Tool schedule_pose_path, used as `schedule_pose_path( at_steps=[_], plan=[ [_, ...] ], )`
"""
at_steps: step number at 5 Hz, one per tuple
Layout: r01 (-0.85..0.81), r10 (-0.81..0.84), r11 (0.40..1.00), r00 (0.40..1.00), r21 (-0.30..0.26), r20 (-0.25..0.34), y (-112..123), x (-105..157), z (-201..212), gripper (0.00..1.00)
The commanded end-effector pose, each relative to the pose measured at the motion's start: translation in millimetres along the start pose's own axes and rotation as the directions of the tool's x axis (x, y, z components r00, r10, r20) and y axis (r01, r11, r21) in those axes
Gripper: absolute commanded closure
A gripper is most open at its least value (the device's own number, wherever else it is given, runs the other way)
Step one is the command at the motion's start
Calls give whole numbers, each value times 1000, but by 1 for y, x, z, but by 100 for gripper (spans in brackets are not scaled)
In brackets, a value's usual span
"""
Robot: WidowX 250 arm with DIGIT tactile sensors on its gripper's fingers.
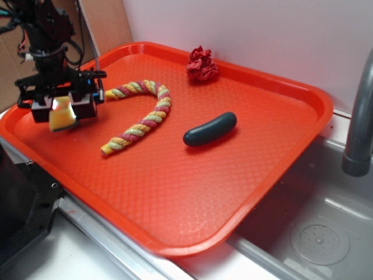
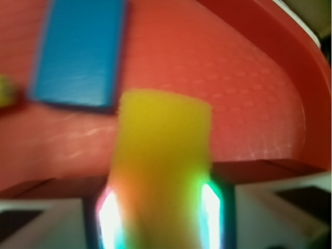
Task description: Grab the green sponge.
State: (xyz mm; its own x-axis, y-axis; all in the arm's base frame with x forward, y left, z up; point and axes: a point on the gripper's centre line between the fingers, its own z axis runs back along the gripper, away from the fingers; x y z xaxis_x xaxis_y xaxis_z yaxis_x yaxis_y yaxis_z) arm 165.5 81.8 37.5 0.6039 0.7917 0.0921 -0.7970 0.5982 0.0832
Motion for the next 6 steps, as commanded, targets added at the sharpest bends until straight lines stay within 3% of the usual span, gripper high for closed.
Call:
schedule_pose_path(
  at_steps=[1,3,4,6],
  plan=[
    [260,-260,949,965,-179,27,-22,-6,66,100],
    [514,-509,819,856,-254,90,-46,-44,128,100],
    [545,-537,786,836,-290,116,-49,-53,152,100],
    [450,-450,838,890,-309,75,-47,-43,156,100]
  ],
)
